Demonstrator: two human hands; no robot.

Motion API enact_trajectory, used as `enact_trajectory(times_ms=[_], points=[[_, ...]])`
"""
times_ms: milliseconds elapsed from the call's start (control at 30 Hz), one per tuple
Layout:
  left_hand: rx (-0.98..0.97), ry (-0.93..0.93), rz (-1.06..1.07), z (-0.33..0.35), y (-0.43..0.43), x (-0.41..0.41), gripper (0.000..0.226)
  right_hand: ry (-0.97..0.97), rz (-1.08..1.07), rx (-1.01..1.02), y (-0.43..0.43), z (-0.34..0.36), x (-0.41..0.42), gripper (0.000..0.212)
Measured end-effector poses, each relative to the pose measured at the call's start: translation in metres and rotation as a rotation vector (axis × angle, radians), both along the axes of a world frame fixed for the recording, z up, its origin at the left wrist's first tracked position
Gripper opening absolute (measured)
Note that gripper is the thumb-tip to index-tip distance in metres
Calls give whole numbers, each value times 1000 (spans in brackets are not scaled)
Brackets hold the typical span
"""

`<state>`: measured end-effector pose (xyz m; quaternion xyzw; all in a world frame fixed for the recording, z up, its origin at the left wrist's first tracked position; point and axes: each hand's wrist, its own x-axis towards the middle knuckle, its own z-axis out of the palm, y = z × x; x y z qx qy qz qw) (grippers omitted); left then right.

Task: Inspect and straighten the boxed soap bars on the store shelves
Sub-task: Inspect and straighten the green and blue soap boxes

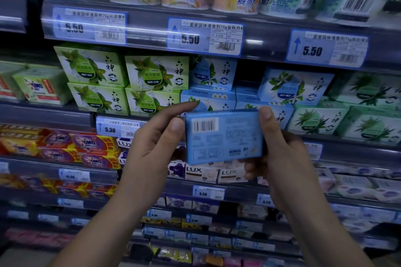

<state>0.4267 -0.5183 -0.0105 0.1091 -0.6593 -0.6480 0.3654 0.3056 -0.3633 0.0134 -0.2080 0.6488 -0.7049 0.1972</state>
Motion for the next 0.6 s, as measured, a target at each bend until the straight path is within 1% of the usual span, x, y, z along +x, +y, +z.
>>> enact_trajectory(times_ms=[33, 100, 133, 200, 233, 300, 333, 400, 467, 533, 600], points=[[-23, 1, -11, -1, 0, 1, 36, -17, 9, -8, 0, -1, -1, 51], [-115, -26, 29, -2, 1, 0, 41, -4, 39, -6, 1, -2, -4, 48], [-111, -15, 43, -2, 1, -1, 44, 30, 56, -1, 2, -2, -6, 44], [9, 32, 46, 0, 1, -4, 44, 114, 93, -29, 5, -3, -11, 35], [56, 42, 53, 1, 1, -5, 42, 162, 134, -36, 8, -3, -14, 41], [81, 28, 77, 1, -3, -6, 39, 297, 235, 25, 15, -5, -21, 68], [71, 20, 85, 1, -5, -7, 39, 364, 275, 55, 17, -6, -23, 71], [7, 8, 87, 2, -8, -5, 41, 431, 289, 57, 18, -9, -27, 67], [-68, 22, 36, 3, -8, -3, 50, 458, 235, 44, 17, -11, -29, 64], [-103, 53, -52, 3, -7, -1, 63, 450, 187, 22, 16, -14, -31, 55], [-82, 53, -99, 3, -6, -2, 77, 395, 146, -15, 15, -15, -32, 44]])
